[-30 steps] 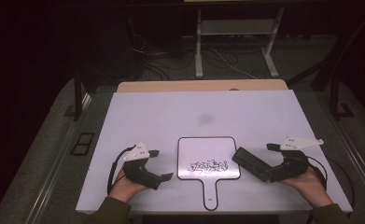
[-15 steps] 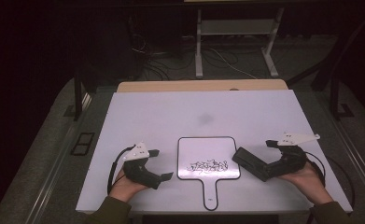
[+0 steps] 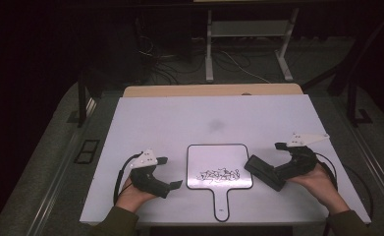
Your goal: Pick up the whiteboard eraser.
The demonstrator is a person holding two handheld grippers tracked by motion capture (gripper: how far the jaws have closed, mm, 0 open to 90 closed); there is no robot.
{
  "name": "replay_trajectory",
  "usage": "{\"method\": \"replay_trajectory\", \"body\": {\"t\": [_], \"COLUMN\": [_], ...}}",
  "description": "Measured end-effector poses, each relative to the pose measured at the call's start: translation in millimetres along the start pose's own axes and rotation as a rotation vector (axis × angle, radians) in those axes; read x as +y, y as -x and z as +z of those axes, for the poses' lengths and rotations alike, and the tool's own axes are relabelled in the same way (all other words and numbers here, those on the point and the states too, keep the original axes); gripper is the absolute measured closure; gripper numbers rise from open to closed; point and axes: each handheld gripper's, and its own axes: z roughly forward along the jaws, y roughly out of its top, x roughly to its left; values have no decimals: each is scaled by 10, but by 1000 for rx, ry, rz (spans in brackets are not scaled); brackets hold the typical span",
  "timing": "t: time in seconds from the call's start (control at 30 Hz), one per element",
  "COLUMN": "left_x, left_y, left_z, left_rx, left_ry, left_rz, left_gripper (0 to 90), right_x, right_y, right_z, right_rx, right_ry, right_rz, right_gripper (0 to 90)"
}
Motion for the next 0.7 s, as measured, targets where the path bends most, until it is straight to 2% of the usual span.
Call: {"method": "replay_trajectory", "body": {"t": [0.1, 0.37, 0.5, 0.6, 0.7], "left_x": [-1, 0, 1, -1, -5], "left_y": [12, 21, 24, 22, 23], "left_z": [21, 17, 8, 7, 14], "left_rx": [-4, 4, 6, 7, 5], "left_ry": [-5, -13, -10, -11, -13], "left_rz": [10, 16, 17, 17, 16], "left_gripper": [0, 0, 0, 0, 0], "right_x": [25, 129, 97, 80, 70], "right_y": [17, -1, 6, -12, -29], "right_z": [35, 178, 198, 205, 217], "right_rx": [3, 10, 8, -4, 2], "right_ry": [-1, -41, -94, -118, -144], "right_rz": [2, -31, -32, -33, -29], "right_gripper": [0, 0, 0, 0, 3]}}
